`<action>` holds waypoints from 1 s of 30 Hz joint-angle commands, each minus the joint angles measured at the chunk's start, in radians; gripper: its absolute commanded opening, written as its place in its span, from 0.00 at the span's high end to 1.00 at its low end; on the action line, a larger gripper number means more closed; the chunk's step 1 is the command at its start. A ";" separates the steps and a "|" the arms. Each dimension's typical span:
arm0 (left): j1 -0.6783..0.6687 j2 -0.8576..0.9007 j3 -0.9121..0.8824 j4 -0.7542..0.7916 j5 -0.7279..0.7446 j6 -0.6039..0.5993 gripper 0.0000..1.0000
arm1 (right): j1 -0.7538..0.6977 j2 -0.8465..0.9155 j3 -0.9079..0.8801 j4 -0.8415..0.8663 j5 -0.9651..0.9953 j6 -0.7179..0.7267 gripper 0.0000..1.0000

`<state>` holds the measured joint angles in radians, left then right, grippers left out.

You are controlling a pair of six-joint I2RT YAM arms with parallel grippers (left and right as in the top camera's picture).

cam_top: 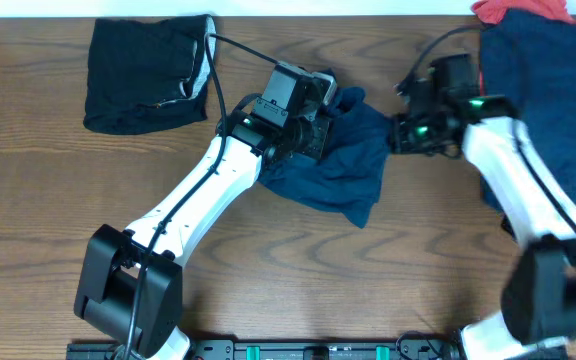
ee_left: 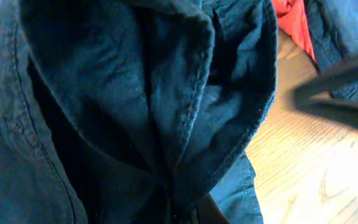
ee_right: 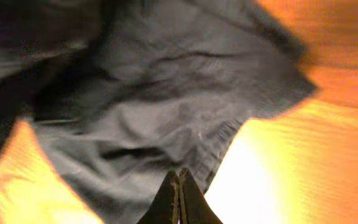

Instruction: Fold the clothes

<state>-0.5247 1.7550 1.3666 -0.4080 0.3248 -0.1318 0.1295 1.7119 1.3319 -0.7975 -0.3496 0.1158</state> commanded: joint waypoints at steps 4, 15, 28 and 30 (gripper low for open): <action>-0.020 0.007 0.032 0.041 -0.004 -0.005 0.94 | -0.032 0.013 -0.015 -0.071 0.031 0.027 0.96; -0.024 -0.001 0.032 0.004 -0.192 -0.005 0.94 | -0.032 0.050 -0.182 0.062 0.001 0.071 0.95; 0.048 -0.224 0.032 -0.323 -0.747 -0.192 0.94 | -0.017 0.051 -0.227 0.180 -0.051 0.087 0.97; 0.048 -0.249 0.032 -0.363 -0.779 -0.217 0.94 | -0.009 0.051 -0.227 0.189 -0.051 0.086 0.97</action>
<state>-0.4751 1.5490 1.3735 -0.7513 -0.2958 -0.2787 0.1062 1.7603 1.1088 -0.6170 -0.3721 0.1825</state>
